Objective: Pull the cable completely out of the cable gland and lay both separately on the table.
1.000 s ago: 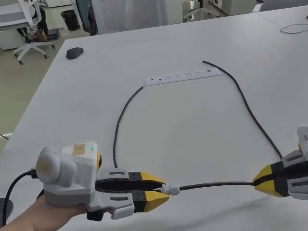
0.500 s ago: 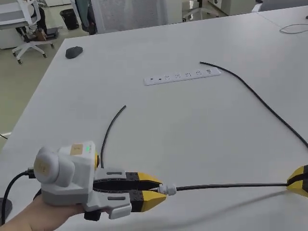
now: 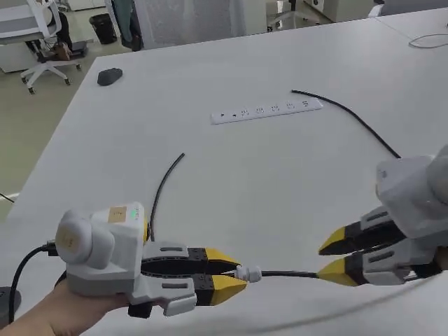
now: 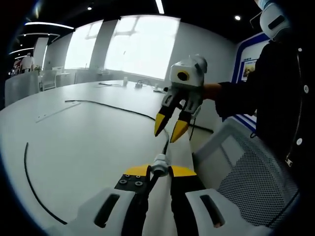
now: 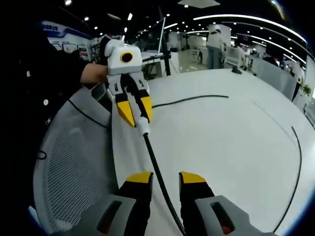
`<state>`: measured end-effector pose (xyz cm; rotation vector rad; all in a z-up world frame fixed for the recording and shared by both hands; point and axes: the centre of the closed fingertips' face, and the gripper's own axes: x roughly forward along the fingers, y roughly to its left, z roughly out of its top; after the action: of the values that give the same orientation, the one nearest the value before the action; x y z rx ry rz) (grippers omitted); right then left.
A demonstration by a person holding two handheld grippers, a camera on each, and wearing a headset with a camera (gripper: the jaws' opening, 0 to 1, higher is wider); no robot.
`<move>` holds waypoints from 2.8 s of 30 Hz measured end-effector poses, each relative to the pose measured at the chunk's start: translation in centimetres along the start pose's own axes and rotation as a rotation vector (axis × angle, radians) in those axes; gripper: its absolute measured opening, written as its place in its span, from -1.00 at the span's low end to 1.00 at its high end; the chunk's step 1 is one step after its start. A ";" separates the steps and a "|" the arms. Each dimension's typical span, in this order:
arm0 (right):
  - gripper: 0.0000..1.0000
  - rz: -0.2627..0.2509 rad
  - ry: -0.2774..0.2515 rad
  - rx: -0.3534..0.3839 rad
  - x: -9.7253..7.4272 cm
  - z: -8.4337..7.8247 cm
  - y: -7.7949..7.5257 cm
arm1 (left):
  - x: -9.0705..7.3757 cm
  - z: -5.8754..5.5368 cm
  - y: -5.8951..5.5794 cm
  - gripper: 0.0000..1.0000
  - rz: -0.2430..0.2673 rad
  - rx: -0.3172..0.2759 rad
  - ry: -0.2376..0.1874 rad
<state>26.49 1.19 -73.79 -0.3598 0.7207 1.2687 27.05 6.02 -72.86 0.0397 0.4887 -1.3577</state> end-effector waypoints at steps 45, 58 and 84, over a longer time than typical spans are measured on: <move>-1.00 -0.425 0.277 0.030 -8.5 -17.1 -9.6 | -2.9 0.2 1.3 -0.69 0.048 0.009 0.004; -0.54 -0.322 0.123 0.073 -6.4 -9.4 -7.7 | -2.8 0.8 1.3 -0.69 0.065 0.028 0.010; -1.00 -0.022 -0.014 -0.319 3.2 3.4 0.4 | -2.6 1.1 0.9 -0.69 0.075 0.105 0.024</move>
<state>27.47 5.78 -73.37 -0.6161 0.5001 1.3653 27.92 8.33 -71.15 0.1592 0.4316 -1.3094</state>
